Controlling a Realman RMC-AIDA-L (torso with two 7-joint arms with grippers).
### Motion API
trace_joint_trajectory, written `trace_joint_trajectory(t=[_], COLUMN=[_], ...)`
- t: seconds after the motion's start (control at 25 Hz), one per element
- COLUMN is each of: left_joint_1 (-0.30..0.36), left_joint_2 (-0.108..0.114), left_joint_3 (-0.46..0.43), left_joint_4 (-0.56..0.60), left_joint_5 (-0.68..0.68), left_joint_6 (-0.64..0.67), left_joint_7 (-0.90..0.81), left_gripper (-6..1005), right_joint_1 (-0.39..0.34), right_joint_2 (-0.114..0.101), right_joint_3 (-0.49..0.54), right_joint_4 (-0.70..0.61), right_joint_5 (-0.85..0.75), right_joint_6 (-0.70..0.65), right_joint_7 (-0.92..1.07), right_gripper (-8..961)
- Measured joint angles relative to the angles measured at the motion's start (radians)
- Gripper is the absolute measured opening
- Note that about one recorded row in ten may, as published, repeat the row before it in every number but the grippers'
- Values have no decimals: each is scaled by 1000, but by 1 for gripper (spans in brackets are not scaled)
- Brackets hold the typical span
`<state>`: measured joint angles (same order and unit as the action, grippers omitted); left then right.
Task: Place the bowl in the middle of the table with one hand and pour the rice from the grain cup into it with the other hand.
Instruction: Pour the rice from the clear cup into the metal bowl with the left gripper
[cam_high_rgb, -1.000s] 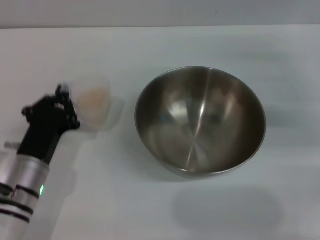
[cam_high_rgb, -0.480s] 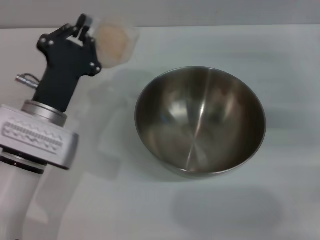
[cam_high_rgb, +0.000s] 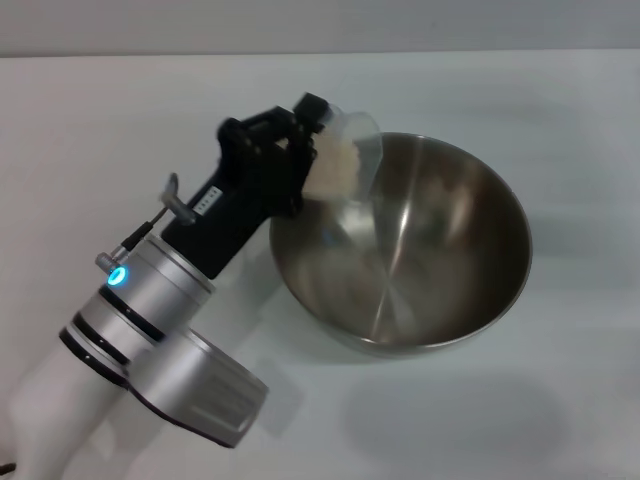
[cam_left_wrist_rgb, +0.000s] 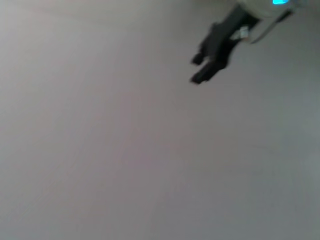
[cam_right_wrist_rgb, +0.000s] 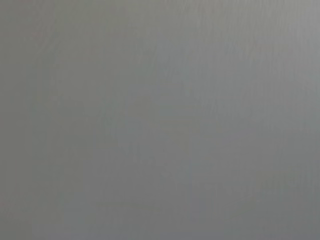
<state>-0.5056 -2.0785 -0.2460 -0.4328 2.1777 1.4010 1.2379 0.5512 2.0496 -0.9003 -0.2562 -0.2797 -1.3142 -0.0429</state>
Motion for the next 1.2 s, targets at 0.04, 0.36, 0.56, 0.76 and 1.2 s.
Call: trace_joint_trajectory(t=[0.04,0.36,0.56,0.76,1.2], left_joint_1=[0,-3,-4,-6,-7], left_joint_2=[0,-1,-2,-2,-2], left_joint_3=[0,8,17,27,20], left_joint_4=[-4,-7,-8,-9,-8], left_joint_5=[10,31,33,39,73], left_joint_6=[-9,-33,-48,-48,-39], left_joint_7=[41,260,462,645,742], left_gripper=[33,33,33,33,32], right_joint_1=[1,3,4,6,7], right_joint_2=[0,-2,-2,-2,0], right_joint_3=[0,0,0,0,0], right_joint_4=[0,0,0,0,0], right_joint_5=[0,-1,-1,-1,2], right_joint_6=[1,2,4,14,18], right_joint_7=[0,0,0,0,0], right_gripper=[545,544,544,544,544])
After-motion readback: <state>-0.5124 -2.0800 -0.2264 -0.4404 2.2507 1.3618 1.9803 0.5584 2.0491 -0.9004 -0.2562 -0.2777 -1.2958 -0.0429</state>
